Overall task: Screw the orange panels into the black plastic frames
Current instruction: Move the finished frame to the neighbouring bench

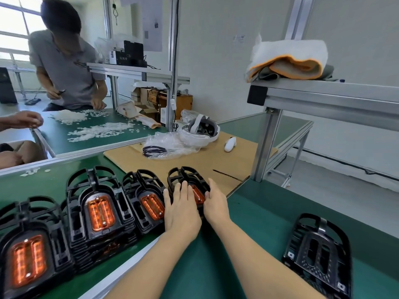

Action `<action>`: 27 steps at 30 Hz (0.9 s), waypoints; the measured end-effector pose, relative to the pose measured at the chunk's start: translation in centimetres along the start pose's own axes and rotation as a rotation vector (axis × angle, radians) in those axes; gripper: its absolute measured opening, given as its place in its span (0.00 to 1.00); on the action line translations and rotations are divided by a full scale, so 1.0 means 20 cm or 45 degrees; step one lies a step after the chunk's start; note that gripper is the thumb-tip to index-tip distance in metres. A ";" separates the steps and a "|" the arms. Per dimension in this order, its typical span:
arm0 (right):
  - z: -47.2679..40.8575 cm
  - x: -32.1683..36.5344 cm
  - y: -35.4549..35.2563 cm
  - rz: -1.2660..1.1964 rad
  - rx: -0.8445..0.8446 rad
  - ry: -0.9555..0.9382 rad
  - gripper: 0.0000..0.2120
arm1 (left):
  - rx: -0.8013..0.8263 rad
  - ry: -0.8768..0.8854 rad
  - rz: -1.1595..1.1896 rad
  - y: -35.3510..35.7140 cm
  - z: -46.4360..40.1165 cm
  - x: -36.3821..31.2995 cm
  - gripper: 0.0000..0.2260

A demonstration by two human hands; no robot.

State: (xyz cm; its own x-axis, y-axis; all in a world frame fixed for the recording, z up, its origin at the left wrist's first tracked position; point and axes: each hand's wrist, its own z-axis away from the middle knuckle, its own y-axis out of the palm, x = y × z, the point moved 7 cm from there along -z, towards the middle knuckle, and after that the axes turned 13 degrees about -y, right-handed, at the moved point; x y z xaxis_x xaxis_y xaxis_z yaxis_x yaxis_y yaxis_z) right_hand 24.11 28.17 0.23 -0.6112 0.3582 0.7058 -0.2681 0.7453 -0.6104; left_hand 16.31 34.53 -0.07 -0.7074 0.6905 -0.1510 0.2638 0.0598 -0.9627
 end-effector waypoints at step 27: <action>0.23 -0.03 -0.23 0.508 0.144 -0.012 0.23 | -0.037 0.138 -0.064 -0.05 0.12 -0.22 0.25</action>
State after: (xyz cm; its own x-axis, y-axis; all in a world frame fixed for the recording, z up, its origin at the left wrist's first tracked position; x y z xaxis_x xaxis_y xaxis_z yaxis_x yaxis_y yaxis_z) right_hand 22.28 21.93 0.85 -0.6904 0.6011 0.4026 -0.0886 0.4820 -0.8717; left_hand 17.72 29.71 0.98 -0.6456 0.7599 -0.0762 0.2500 0.1160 -0.9613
